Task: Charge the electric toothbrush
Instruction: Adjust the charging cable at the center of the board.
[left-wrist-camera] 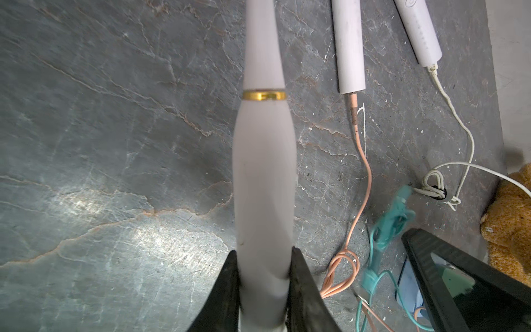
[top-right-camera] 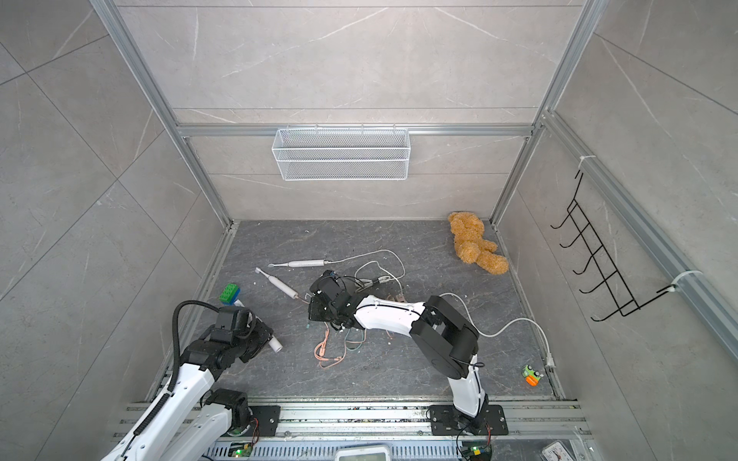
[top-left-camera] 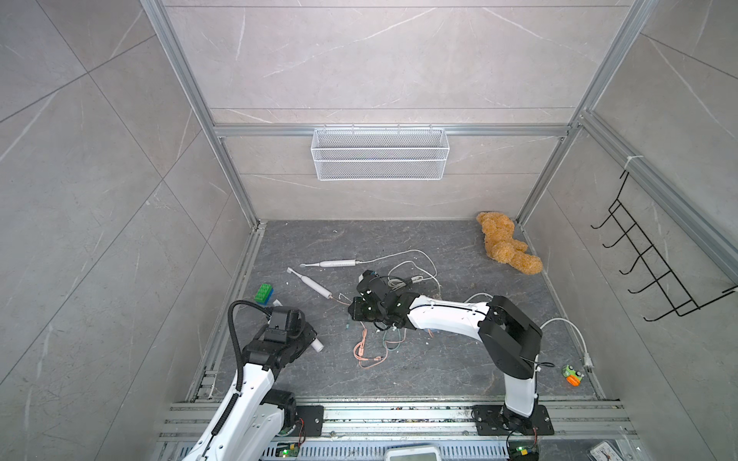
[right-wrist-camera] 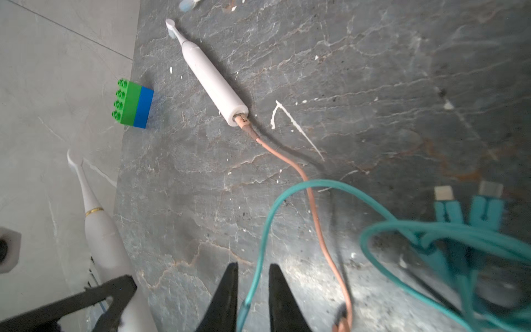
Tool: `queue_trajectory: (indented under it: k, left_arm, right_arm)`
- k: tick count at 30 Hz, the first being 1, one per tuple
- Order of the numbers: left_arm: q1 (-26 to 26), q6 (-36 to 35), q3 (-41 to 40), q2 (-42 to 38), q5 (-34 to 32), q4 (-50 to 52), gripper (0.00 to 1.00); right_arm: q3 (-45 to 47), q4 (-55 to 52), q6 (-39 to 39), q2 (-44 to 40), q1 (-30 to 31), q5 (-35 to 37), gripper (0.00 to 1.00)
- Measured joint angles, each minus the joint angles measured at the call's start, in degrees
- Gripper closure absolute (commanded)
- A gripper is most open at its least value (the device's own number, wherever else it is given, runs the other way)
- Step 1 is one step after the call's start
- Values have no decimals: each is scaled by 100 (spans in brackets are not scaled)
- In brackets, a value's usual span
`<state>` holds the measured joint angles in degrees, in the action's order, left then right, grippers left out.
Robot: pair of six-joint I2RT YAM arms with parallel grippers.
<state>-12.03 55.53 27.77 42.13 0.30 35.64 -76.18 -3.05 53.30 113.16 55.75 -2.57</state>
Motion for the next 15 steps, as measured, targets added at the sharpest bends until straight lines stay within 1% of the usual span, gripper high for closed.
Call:
queue_trajectory:
  k: [3, 4, 6, 9, 11, 15]
  left_arm:
    - [0, 20, -37, -79, -20, 13, 100]
    - [0, 20, -37, -92, -24, 9, 100]
    - [0, 20, -37, -105, -37, 11, 100]
    - [-11, 15, -37, -105, -87, 13, 100]
    - [-20, 15, -37, -103, -144, 11, 100]
    - [-20, 26, -151, -109, -205, -11, 100]
  right_arm:
    - [0, 0, -118, 68, 0, -120, 56]
    - [-11, -17, -273, 68, 0, -164, 55]
    - [-125, -208, -914, 66, -2, -221, 54]
    - [-146, -420, -2269, -48, -2, -232, 54]
    - [-138, -575, -3464, -184, -7, -387, 54]
    - [-28, -595, -5619, -391, 42, -640, 53]
